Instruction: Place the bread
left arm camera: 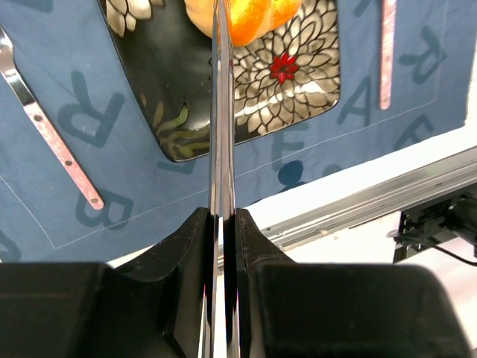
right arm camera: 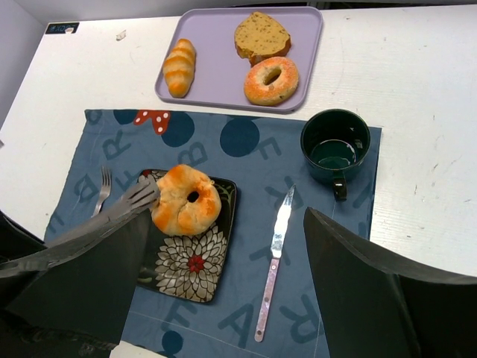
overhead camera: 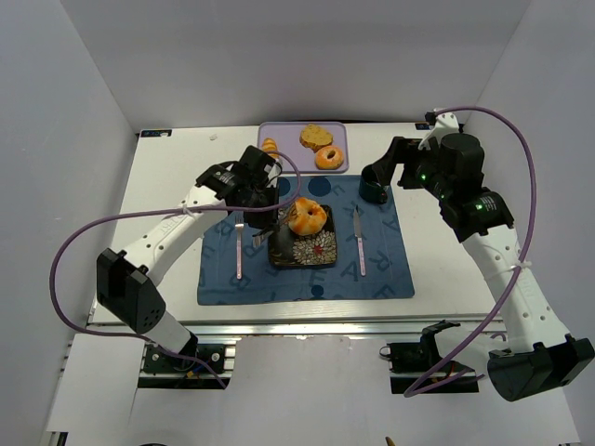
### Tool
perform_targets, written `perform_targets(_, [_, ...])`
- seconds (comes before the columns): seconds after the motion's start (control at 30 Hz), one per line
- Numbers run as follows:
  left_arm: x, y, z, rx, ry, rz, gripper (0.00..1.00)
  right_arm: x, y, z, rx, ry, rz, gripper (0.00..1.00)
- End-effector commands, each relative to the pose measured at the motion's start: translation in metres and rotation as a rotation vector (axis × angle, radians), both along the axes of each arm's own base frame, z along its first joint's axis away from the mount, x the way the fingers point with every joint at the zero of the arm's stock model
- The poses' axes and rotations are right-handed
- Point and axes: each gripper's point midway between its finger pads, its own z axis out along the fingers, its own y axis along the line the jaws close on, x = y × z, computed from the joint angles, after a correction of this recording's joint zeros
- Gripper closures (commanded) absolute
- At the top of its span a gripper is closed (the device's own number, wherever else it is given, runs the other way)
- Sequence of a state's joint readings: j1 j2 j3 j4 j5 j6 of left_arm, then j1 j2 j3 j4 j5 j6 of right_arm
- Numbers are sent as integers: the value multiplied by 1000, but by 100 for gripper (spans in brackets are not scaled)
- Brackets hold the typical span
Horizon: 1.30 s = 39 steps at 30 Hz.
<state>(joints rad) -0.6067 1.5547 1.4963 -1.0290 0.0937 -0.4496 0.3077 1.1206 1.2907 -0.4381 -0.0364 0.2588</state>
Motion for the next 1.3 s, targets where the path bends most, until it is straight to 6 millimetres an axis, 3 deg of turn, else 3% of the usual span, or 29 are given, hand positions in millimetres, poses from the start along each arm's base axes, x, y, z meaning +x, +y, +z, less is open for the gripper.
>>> perform_targets(0.0, [-4, -7, 20, -71, -66, -11, 92, 1, 0, 11, 21, -45, -3, 11])
perform_targets(0.17, [-12, -7, 13, -65, -44, -22, 91, 1, -1, 10, 19, -43, -7, 11])
perform_targets(0.43, [-14, -4, 16, -49, -43, -11, 59, 0, -1, 7, 17, -42, -6, 11])
perform_targets(0.77, [-7, 8, 32, 9, -78, 32, 55, 1, 1, 5, 23, -33, 2, 11])
perform_targets(0.8, [-6, 12, 41, 27, -91, 38, 55, 1, 2, 4, 23, -32, 4, 11])
perform_targets(0.87, [6, 23, 49, 89, -131, 82, 55, 2, 2, 3, 24, -29, 5, 11])
perform_targets(0.9, [12, 24, 67, 84, -168, 98, 55, 2, 3, 3, 25, -29, 8, 11])
perform_targets(0.97, [25, 27, 83, 99, -213, 136, 55, 3, 3, 1, 23, -25, 8, 11])
perform_targets(1.0, [35, 27, 81, 120, -212, 147, 55, 4, 3, 1, 23, -23, 6, 11])
perform_targets(1.03, [48, 25, 100, 95, -263, 166, 55, 4, 3, 0, 21, -22, 3, 11])
perform_targets(1.07, [57, 23, 104, 98, -279, 170, 55, 4, 2, 1, 23, -25, 1, 11])
perform_targets(1.1, [75, 20, 94, 118, -272, 167, 55, 6, 3, 0, 22, -22, 1, 11])
perform_targets(1.13, [88, 16, 109, 91, -310, 172, 55, 6, 3, 1, 24, -26, 3, 11])
perform_targets(1.17, [99, 14, 109, 93, -315, 170, 55, 7, 4, -2, 22, -17, 2, 11])
perform_targets(1.2, [117, 13, 94, 117, -290, 168, 55, 7, 4, 4, 27, -28, 5, 11])
perform_targets(1.23, [129, 11, 109, 86, -329, 177, 55, 8, 5, 4, 27, -25, 7, 11])
perform_targets(1.27, [140, 12, 108, 84, -336, 190, 55, 9, 5, 5, 26, -27, 7, 11])
